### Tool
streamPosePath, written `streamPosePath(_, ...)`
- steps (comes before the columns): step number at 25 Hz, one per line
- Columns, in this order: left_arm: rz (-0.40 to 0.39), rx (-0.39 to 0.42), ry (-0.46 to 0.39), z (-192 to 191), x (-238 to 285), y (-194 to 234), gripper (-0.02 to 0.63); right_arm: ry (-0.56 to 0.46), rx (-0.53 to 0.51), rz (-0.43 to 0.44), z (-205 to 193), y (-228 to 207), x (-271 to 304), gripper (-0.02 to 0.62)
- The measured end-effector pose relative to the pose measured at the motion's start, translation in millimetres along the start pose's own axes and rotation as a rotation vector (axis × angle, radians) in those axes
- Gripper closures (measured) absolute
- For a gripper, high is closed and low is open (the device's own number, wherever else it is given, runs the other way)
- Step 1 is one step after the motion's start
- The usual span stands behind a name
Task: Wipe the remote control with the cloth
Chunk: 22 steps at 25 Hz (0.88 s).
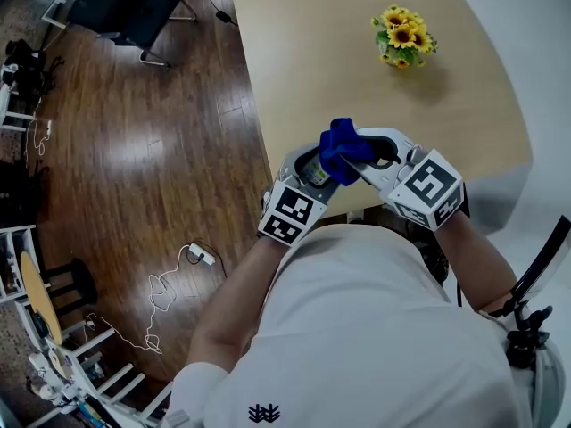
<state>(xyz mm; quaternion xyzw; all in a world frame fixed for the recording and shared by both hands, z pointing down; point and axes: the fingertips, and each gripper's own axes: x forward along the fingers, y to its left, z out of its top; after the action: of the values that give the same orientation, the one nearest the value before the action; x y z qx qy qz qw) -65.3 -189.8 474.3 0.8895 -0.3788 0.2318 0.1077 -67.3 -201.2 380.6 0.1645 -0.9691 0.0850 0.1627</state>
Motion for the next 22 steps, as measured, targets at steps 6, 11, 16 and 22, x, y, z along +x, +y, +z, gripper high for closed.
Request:
streamPosePath(6, 0.013, -0.018, -0.001, -1, 5, 1, 0.331, 0.044, 0.038, -0.158, -26, -75, -31, 0.516)
streamPosePath(11, 0.019, -0.03, 0.007, -3, 17, -3, 0.331, 0.058, 0.057, -0.236, -40, -116, -57, 0.515)
streamPosePath(16, 0.025, -0.039, 0.01, 2, 26, -6, 0.331, 0.017, 0.041, -0.168, -17, -99, -59, 0.515)
streamPosePath(22, 0.025, -0.03, 0.002, 6, 34, -7, 0.331, -0.07, -0.038, 0.034, 23, -29, -31, 0.515)
